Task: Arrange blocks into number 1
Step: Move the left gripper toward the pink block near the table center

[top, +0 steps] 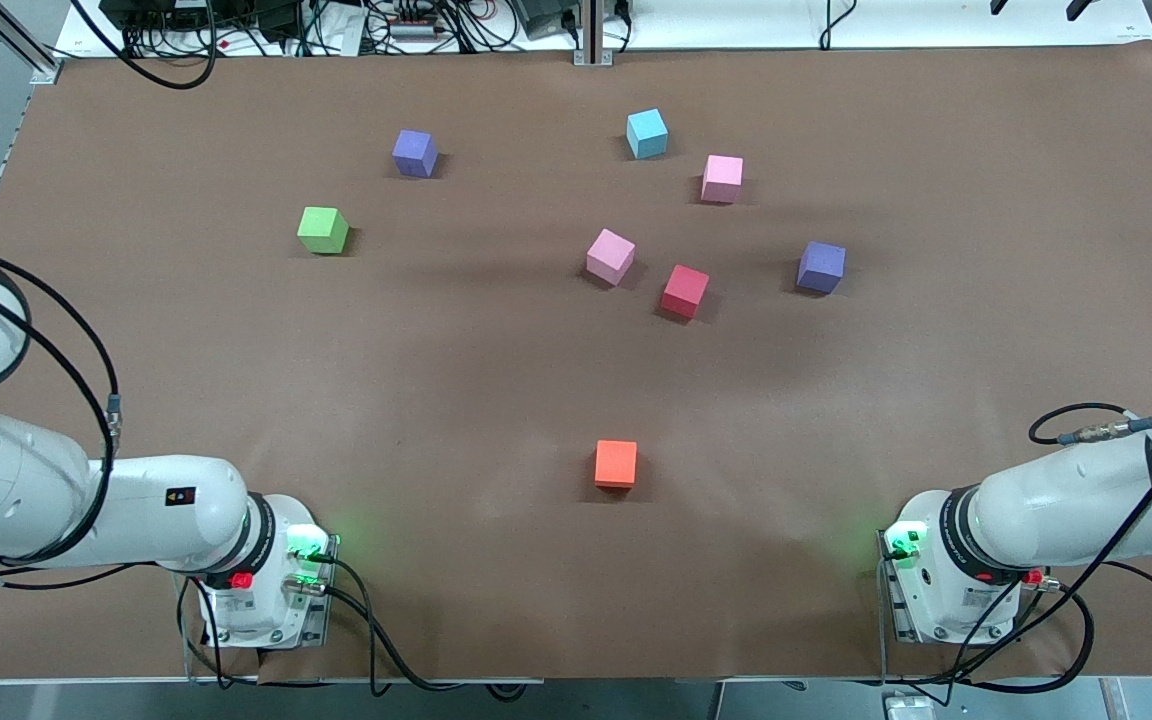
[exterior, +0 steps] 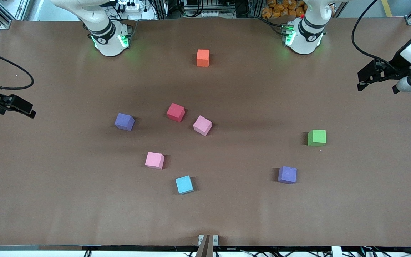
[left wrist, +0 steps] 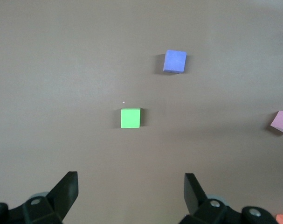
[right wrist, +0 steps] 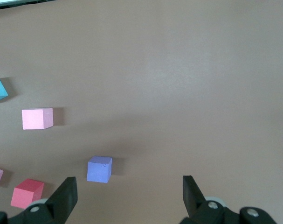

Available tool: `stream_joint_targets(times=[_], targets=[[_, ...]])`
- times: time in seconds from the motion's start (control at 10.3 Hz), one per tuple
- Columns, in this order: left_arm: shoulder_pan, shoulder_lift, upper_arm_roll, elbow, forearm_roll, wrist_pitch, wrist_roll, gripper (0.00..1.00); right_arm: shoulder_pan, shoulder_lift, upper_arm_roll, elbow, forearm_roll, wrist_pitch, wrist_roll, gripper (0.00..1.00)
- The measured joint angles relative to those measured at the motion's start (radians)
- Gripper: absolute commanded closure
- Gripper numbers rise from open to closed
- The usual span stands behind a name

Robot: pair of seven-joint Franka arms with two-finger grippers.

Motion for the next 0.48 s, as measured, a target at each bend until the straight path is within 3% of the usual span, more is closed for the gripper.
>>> stream_joint_targets(times=[0.48], targets=[[-0.035,0.012,0.001,-0.015,-0.007,-0.001,-0.009,0.00,0.000,0.004,0.000,0.000,0.001,-0.001,0.000,0.00]])
